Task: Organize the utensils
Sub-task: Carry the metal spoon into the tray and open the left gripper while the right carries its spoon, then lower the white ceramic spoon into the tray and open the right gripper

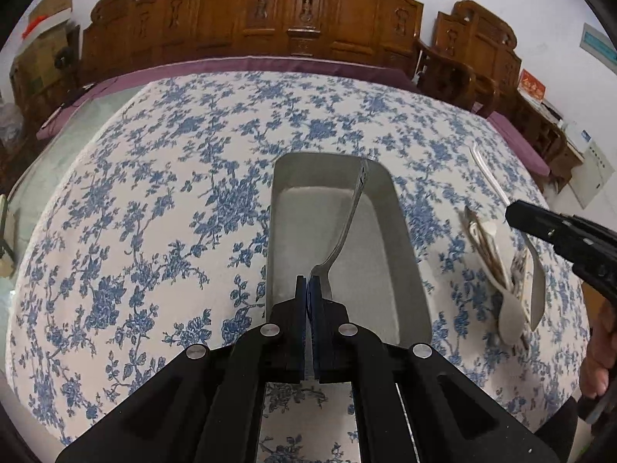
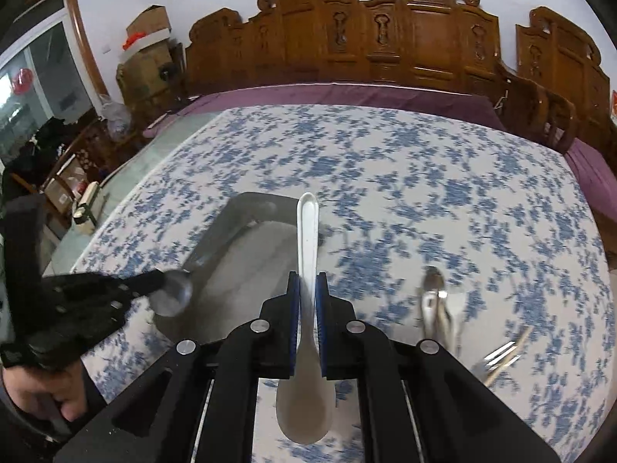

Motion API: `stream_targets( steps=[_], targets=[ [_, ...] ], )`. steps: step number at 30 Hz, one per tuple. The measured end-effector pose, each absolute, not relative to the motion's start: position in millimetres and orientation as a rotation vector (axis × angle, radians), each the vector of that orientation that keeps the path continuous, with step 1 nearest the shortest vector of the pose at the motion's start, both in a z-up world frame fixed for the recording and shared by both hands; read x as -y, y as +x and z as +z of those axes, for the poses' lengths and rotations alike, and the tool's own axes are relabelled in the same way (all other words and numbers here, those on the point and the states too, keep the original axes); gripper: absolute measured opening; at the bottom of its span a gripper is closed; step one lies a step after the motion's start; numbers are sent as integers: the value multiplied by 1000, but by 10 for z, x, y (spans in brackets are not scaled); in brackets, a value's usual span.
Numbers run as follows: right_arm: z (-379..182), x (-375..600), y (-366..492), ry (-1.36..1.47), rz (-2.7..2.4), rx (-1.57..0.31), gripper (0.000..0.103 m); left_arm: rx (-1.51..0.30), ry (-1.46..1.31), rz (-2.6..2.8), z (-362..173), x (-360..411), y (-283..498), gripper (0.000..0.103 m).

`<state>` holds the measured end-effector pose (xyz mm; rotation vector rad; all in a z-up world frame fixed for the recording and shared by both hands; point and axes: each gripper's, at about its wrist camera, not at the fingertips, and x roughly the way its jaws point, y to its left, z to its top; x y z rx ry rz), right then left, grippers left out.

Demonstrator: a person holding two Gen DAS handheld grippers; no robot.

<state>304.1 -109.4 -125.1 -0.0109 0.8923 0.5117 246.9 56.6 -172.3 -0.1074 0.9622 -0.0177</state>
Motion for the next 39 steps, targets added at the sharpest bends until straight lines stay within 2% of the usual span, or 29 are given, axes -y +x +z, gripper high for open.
stream_targets(
  steps=[15, 39],
  targets=[
    [-1344, 743, 3135, 21, 526, -909, 10, -1006, -113, -35, -1958, -543, 2569, 3],
    [-1775, 159, 3308, 36, 539, -978, 10, -895, -57, -26, -1499, -955, 2314, 3]
  ],
)
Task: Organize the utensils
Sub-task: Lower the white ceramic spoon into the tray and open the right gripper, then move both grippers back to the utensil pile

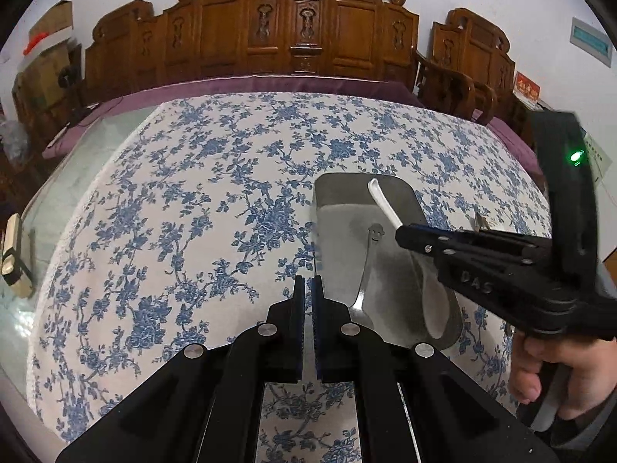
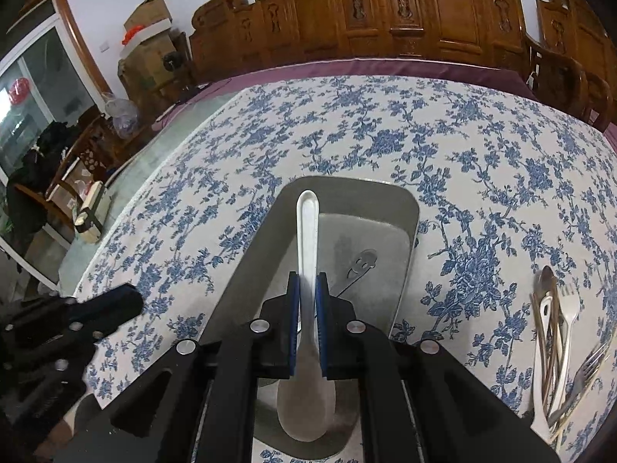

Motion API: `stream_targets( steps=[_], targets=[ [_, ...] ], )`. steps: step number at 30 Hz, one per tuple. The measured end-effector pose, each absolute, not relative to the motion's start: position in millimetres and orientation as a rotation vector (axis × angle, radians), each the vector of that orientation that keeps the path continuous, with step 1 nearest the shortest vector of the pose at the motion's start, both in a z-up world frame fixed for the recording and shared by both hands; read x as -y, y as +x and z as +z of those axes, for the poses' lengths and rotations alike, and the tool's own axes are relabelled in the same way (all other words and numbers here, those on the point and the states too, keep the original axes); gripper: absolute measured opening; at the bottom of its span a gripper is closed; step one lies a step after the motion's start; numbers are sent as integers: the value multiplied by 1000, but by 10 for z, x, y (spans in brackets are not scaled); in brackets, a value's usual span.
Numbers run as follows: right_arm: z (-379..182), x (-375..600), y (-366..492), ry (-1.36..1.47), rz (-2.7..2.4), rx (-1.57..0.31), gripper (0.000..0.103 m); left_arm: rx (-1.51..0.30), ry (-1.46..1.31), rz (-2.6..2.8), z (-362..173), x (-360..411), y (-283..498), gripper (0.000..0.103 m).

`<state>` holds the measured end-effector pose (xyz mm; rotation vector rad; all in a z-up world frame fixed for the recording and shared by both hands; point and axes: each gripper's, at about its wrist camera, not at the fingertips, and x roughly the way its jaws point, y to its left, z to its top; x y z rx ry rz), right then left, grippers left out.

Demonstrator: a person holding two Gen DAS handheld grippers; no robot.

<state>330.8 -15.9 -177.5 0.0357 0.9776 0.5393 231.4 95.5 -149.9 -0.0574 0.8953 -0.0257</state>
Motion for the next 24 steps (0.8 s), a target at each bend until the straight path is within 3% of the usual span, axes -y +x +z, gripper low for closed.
stream_targets(
  steps=[16, 18, 20, 24],
  targets=[
    [-1569, 675, 3043, 16, 576, -912, 11, -877, -41, -64, -1484, -739, 2226, 3],
    [-1520, 882, 2963, 4, 559, -899, 11, -871, -39, -84, -1469, -637, 2205, 6],
    [-1494, 1092, 2891, -4, 537, -893, 11, -863, -33, -102, -1444, -525, 2182, 18],
    [-1457, 1591, 2715, -27, 465, -877, 11, -848, -17, -144, -1403, -284, 2131, 20]
  ],
)
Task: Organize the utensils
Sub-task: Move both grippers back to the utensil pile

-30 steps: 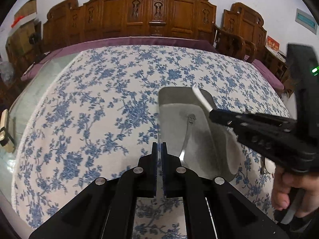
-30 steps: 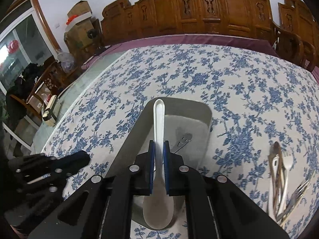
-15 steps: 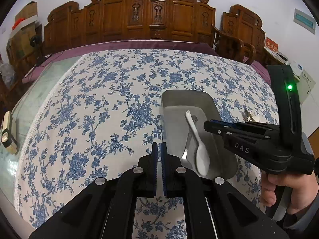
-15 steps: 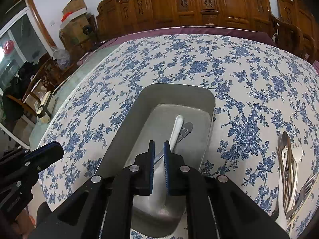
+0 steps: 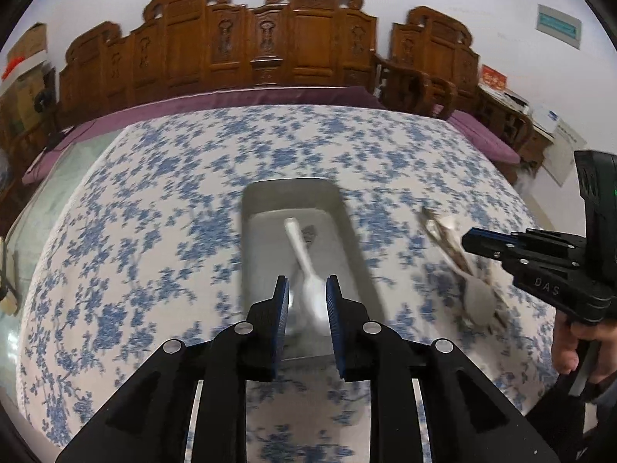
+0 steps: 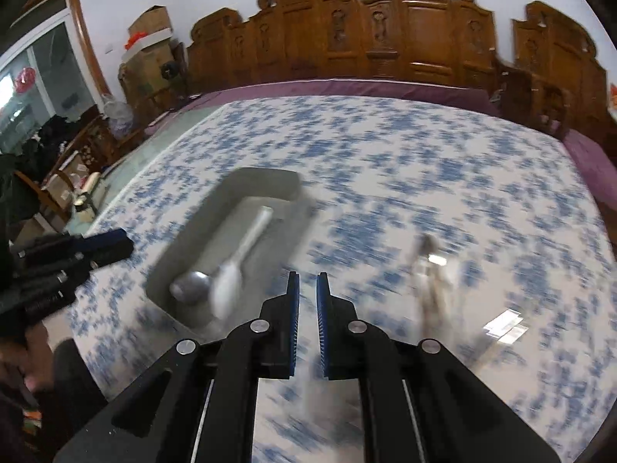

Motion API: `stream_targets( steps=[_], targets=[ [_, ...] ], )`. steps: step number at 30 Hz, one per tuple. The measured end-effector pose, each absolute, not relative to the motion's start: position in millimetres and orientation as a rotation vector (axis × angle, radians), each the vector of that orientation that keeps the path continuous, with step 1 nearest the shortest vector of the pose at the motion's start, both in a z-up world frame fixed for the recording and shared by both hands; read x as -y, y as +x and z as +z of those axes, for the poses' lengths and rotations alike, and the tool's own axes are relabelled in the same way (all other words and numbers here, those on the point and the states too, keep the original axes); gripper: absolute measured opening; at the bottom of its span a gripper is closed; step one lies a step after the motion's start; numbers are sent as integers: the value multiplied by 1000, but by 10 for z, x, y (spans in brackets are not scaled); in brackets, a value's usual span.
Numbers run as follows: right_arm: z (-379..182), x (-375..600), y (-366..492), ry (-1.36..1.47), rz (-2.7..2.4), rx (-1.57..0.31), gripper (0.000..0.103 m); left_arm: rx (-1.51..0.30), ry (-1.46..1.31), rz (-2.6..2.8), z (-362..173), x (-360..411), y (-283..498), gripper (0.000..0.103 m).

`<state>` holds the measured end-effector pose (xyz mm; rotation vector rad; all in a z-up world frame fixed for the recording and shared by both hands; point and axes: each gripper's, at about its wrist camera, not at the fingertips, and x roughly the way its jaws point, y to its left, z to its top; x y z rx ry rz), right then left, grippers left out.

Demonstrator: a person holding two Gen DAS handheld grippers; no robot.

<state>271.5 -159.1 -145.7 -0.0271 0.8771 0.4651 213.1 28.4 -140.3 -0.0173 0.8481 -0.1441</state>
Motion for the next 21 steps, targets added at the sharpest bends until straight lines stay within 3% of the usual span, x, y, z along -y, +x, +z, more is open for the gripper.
stream_targets(
  steps=[11, 14, 16, 18, 21],
  targets=[
    [-1448, 2428, 2450, 10, 372, -858, 11, -835, 34, -251, -1403, 467, 2073, 53],
    [-1467, 2506, 2400, 17, 368, -858, 11, -841, 50, -269, -1445, 645, 2086, 56],
    [-1503, 2577, 2375, 23, 361, -858, 22, -856, 63, -279, -1495, 770, 2119, 56],
    [-1537, 2635, 2361, 31, 353, -858, 24, -869, 73, -287, -1544, 874, 2135, 57],
    [-1587, 2710, 2379, 32, 340, -869, 24, -871, 85, -287, -1606, 999, 2173, 82]
  ],
)
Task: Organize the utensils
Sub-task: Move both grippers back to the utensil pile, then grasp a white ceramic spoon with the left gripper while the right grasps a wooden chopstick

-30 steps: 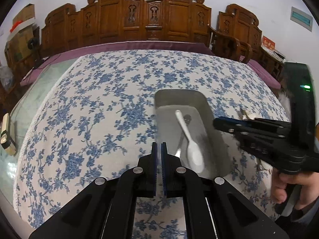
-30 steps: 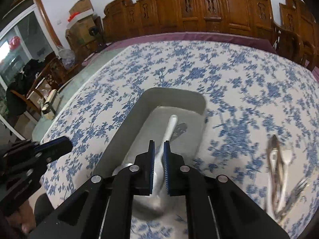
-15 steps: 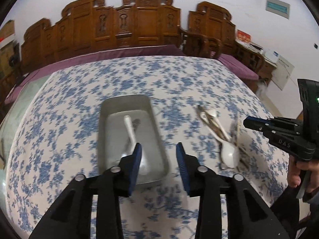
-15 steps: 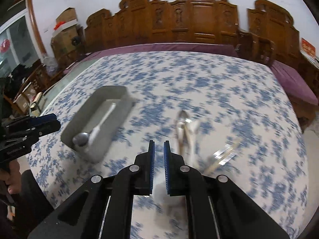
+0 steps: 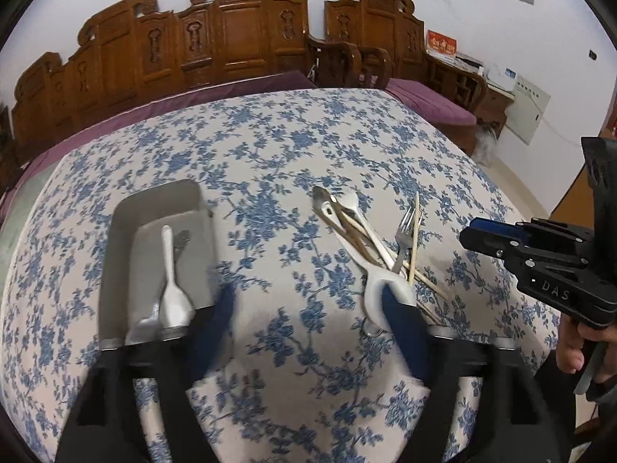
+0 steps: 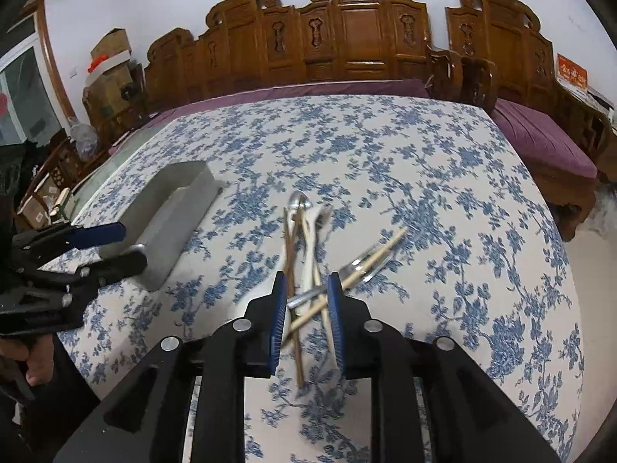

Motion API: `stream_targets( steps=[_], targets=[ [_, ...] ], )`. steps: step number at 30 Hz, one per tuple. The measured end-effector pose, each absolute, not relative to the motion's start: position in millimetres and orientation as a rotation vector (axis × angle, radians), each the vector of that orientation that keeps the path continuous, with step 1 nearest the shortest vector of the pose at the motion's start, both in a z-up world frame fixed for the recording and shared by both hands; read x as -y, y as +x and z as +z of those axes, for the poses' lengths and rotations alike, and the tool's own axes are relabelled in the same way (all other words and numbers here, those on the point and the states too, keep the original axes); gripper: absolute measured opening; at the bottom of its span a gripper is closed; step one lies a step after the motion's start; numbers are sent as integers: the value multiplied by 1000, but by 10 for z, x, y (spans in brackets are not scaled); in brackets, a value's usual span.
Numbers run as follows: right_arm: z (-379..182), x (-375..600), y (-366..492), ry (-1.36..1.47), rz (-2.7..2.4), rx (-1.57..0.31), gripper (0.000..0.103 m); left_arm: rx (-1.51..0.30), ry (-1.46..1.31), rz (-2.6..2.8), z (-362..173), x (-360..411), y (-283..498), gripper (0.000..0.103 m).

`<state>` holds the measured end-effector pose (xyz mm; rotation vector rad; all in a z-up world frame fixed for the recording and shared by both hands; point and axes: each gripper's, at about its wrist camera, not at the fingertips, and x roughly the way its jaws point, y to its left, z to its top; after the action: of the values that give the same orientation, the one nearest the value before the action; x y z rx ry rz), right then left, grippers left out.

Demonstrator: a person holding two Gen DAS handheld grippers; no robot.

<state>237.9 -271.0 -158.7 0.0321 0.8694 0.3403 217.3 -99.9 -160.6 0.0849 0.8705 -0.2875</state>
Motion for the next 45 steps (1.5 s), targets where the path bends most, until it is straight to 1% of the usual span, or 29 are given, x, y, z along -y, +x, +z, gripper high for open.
stream_targets(
  steps=[1, 4, 5, 13, 24, 27, 29, 31, 32, 34, 35, 37, 40, 42, 43, 45],
  targets=[
    [-1595, 2743, 2385, 37, 335, -870, 24, -863, 89, -290, -1629, 1050, 2187, 82],
    [-1591, 2831, 2402, 52, 320, -867, 24, -882, 99, -277, -1733, 1176, 2270, 89],
    [-1585, 2854, 2409, 56, 317, -865, 24, -888, 94, -276, -1765, 1209, 2296, 90],
    [-1596, 2997, 2440, 83, 297, -867, 24, -927, 90, -245, -2003, 1407, 2555, 90],
    [-1650, 3005, 2462, 87, 302, -878, 24, -1039, 136, -231, -2248, 1646, 2823, 89],
    [-1661, 2993, 2466, 86, 306, -882, 24, -1066, 148, -234, -2301, 1664, 2847, 82],
    [-1666, 2973, 2460, 82, 310, -884, 24, -1078, 137, -238, -2311, 1646, 2851, 70],
    [-1667, 2962, 2461, 78, 313, -884, 24, -1091, 122, -242, -2309, 1617, 2851, 64],
    [-1669, 2954, 2460, 77, 316, -885, 24, -1095, 122, -244, -2311, 1613, 2857, 58],
    [-1672, 2948, 2461, 77, 317, -886, 24, -1104, 130, -245, -2323, 1607, 2861, 49],
    [-1674, 2943, 2463, 76, 318, -886, 24, -1111, 130, -246, -2337, 1603, 2868, 43],
    [-1683, 2942, 2462, 75, 318, -887, 24, -1130, 127, -248, -2371, 1597, 2896, 35],
    [-1705, 2935, 2459, 72, 317, -893, 24, -1149, 129, -246, -2415, 1616, 2945, 31],
    [-1722, 2932, 2458, 69, 316, -897, 24, -1154, 137, -253, -2436, 1637, 2973, 25],
    [-1731, 2930, 2457, 68, 316, -899, 24, -1159, 133, -255, -2445, 1637, 2985, 20],
    [-1745, 2927, 2456, 66, 316, -902, 24, -1159, 132, -254, -2442, 1633, 2998, 14]
  ],
)
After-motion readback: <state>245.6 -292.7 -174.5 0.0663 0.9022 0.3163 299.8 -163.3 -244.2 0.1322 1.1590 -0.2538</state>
